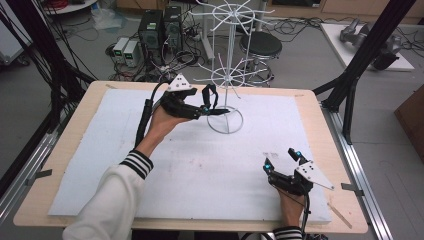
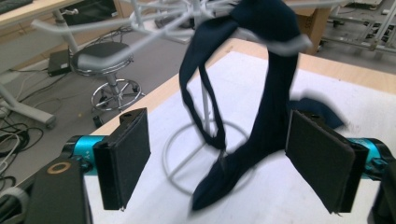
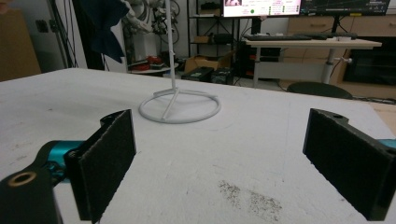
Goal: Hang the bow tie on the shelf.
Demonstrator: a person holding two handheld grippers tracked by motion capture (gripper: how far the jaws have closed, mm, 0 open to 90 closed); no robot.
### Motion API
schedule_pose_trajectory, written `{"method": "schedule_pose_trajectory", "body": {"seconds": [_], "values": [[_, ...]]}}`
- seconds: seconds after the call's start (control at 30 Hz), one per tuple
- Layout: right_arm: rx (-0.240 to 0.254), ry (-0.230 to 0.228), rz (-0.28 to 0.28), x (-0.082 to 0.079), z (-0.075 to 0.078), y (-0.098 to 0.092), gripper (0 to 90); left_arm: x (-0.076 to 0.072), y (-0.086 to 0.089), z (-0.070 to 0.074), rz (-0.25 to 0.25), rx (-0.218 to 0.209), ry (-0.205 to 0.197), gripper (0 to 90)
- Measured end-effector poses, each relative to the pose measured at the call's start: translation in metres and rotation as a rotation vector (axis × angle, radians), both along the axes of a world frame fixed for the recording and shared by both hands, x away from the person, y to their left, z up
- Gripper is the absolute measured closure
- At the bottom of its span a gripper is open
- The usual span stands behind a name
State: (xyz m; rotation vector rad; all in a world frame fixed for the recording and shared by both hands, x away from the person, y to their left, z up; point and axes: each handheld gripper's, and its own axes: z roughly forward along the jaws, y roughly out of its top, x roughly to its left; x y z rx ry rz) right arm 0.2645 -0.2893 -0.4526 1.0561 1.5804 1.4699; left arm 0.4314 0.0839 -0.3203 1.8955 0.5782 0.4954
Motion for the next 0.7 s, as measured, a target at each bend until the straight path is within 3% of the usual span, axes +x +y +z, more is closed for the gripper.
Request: {"method": "schedule_pose_trajectory", "body": {"seconds": [0.07, 0.1, 0.13, 0.17, 0.2, 0.23, 0.27, 0.3, 0.33, 0.4, 0.43, 0.5, 0.53, 0.57, 0.67, 0.7], "values": [[0.002, 0.0, -0.004, 0.0, 0.0, 0.0, 8.5, -0.012, 0.016, -0.01, 0.006, 0.004, -0.031, 22.9], [0.002, 0.0, -0.004, 0.0, 0.0, 0.0, 8.5, -0.012, 0.016, -0.01, 0.006, 0.004, -0.031, 22.9], [0.0, -0.001, -0.003, 0.0, 0.0, 0.0, 8.5, -0.022, 0.032, -0.019, 0.014, -0.034, -0.034, 22.3], [0.0, -0.001, -0.005, 0.0, 0.0, 0.0, 8.5, -0.022, 0.032, -0.019, 0.014, -0.034, -0.034, 21.6], [-0.003, -0.003, -0.006, 0.0, 0.0, 0.0, 8.4, -0.034, 0.051, -0.028, 0.017, -0.062, -0.046, 21.4], [-0.003, -0.003, -0.006, 0.0, 0.0, 0.0, 8.4, -0.034, 0.051, -0.028, 0.017, -0.062, -0.046, 21.1], [-0.003, 0.0, -0.006, -0.001, 0.0, 0.001, 8.5, -0.046, 0.069, -0.037, 0.018, -0.07, -0.07, 21.1], [-0.006, -0.001, -0.007, -0.001, 0.0, 0.001, 8.5, -0.046, 0.069, -0.037, 0.018, -0.07, -0.07, 21.0], [-0.008, -0.003, -0.009, -0.001, 0.0, 0.001, 8.5, -0.061, 0.096, -0.049, 0.025, -0.1, -0.098, 20.6], [-0.011, -0.006, -0.01, -0.001, 0.0, 0.001, 8.5, -0.075, 0.121, -0.059, 0.049, -0.159, -0.114, 19.3], [-0.011, -0.006, -0.01, -0.001, 0.0, 0.001, 8.5, -0.075, 0.121, -0.059, 0.049, -0.159, -0.114, 18.5], [-0.013, -0.006, -0.011, -0.001, 0.0, 0.001, 8.5, -0.088, 0.145, -0.069, 0.082, -0.219, -0.132, 18.5], [-0.011, -0.001, -0.013, -0.001, 0.0, 0.002, 8.5, -0.1, 0.165, -0.078, 0.109, -0.253, -0.146, 17.1], [-0.013, 0.002, -0.014, -0.001, 0.0, 0.002, 8.5, -0.1, 0.165, -0.078, 0.109, -0.253, -0.146, 16.9], [-0.017, 0.001, -0.015, -0.001, 0.0, 0.002, 8.5, -0.12, 0.194, -0.094, 0.137, -0.288, -0.172, 16.3], [-0.016, 0.001, -0.015, -0.001, 0.0, 0.003, 8.4, -0.12, 0.194, -0.094, 0.137, -0.288, -0.172, 16.2]]}}
